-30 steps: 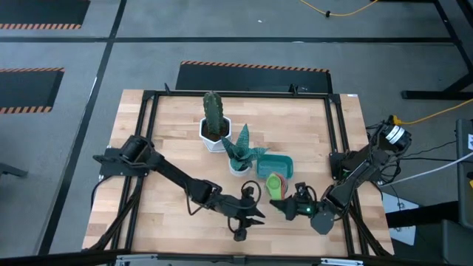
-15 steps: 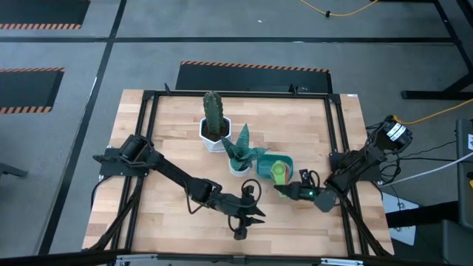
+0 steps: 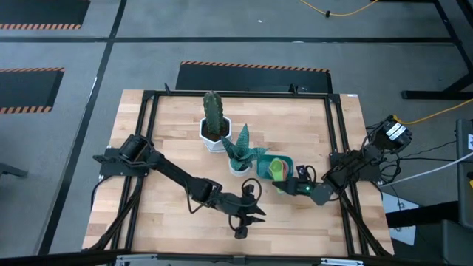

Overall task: Nest measuring cups in basket
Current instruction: Put the nested measuring cups into the green bin

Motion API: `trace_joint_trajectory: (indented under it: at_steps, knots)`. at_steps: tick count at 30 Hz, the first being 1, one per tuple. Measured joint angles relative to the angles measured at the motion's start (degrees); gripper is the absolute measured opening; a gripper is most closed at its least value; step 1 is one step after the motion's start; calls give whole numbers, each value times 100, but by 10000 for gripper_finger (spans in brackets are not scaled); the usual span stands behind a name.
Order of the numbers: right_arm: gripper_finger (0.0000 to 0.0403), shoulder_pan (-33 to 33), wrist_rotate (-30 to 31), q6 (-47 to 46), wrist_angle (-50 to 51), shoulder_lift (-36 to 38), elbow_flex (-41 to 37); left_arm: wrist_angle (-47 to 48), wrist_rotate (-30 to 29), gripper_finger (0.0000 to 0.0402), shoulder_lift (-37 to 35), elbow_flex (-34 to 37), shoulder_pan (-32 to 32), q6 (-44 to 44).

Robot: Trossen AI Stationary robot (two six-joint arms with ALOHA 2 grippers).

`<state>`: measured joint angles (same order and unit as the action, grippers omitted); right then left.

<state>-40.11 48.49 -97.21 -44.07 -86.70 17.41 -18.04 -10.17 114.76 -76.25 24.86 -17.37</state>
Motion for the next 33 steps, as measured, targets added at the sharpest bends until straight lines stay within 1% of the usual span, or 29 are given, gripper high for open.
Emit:
trace_joint_trajectory:
  at_steps: [15,23,29,33]
  knots:
    - [102,26,-57,0,13,-2,-2,-1,-4,96,2,0,-11,2]
    - [102,26,409,-2,-104,-4,-4,0,-4,96,4,0,-11,2]
    - [102,28,430,-2,-92,-4,-4,-2,-4,96,4,0,-11,2]
    - [102,37,431,0,88,-4,-4,0,-2,96,4,0,-11,2]
